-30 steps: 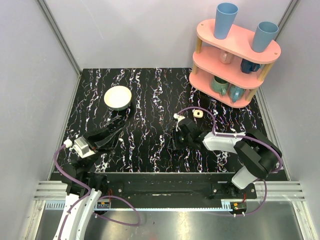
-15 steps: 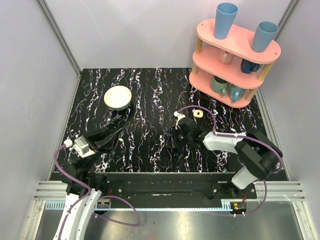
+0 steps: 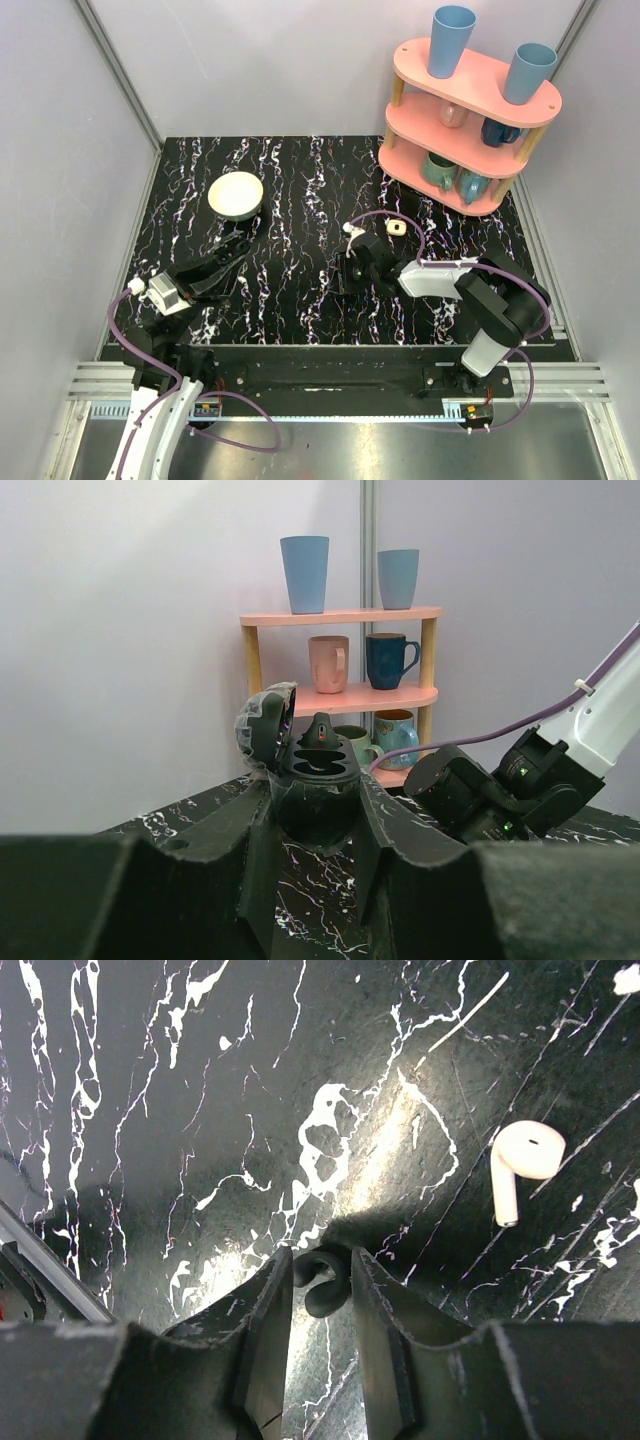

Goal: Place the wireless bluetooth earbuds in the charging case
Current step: Pick up the left earbud from the center of the board.

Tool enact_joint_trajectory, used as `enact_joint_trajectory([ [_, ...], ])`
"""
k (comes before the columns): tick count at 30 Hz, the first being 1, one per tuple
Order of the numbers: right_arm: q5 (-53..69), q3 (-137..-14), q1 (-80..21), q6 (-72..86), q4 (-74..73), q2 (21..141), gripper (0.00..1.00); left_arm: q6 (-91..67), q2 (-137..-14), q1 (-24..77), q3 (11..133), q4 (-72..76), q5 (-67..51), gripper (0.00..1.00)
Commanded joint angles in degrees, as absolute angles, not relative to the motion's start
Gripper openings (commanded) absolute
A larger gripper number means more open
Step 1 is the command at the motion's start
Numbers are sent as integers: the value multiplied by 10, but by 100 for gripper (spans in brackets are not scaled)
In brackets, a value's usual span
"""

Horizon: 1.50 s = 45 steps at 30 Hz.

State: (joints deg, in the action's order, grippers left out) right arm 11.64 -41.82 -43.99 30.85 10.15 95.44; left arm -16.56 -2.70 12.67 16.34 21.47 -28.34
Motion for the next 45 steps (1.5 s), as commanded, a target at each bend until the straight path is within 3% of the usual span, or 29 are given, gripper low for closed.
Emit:
enact_joint_trajectory([
  [1, 119, -416, -443, 294, 80, 945, 38, -172, -30, 123, 169, 238, -291, 1],
  [35, 100, -426, -444, 285, 82, 930, 38, -175, -33, 123, 169, 239, -290, 1],
  [45, 98, -421, -443, 276, 70, 947, 34, -175, -33, 123, 169, 239, -289, 1],
])
